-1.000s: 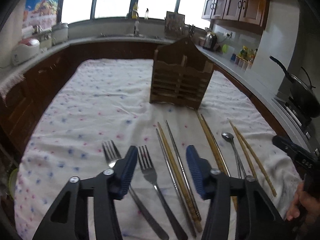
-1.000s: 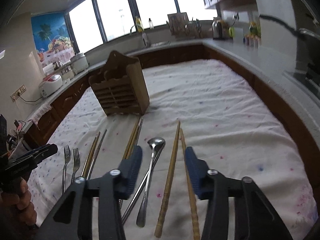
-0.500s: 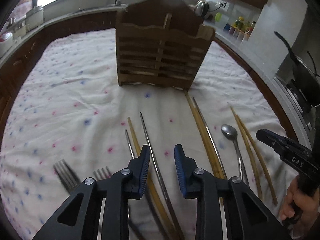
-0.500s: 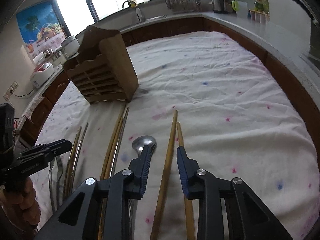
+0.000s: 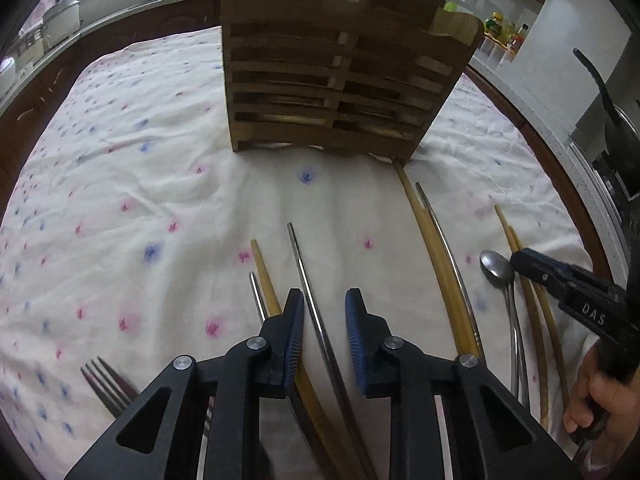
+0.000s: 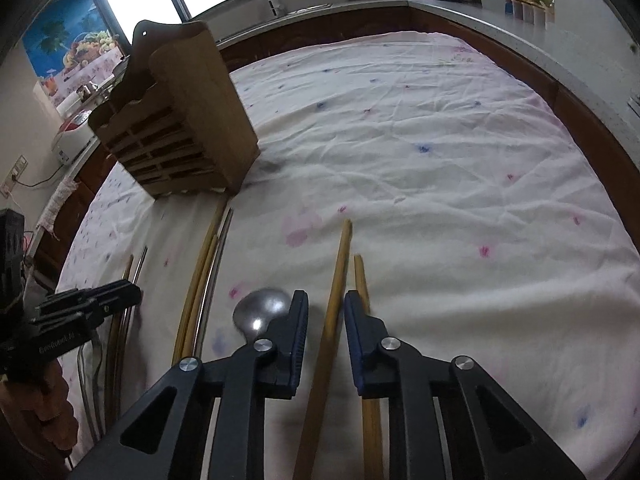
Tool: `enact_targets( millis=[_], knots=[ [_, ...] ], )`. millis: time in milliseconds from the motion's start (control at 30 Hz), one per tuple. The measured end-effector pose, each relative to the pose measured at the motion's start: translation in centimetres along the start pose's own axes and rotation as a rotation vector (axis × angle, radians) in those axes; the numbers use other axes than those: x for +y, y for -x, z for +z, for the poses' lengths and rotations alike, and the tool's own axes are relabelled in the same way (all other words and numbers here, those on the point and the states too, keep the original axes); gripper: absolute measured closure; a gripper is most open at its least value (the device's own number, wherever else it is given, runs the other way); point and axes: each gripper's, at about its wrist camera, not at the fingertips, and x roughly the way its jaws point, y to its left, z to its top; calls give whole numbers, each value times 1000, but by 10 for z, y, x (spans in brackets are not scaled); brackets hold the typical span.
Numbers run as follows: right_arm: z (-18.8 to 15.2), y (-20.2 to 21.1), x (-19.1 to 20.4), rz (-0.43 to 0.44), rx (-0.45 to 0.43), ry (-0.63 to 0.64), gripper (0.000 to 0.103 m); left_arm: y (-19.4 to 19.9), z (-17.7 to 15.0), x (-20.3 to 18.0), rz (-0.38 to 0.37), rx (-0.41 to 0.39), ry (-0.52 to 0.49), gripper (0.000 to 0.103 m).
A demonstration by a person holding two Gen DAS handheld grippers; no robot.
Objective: Organize utensils
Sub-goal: 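Close left tool on a steel chopstick while right tool closes on a wooden chopstick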
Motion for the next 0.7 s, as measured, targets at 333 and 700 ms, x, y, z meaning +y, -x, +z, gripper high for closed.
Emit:
enact_targets(
  millis=[333,700],
  knots=[
    [13,-14,8,-39,-11,73,88,-17,18,-20,67,38,-98,86],
    [11,17,12,14,-63,52,97,8,11,-11,9,-30,-54,100]
  ],
)
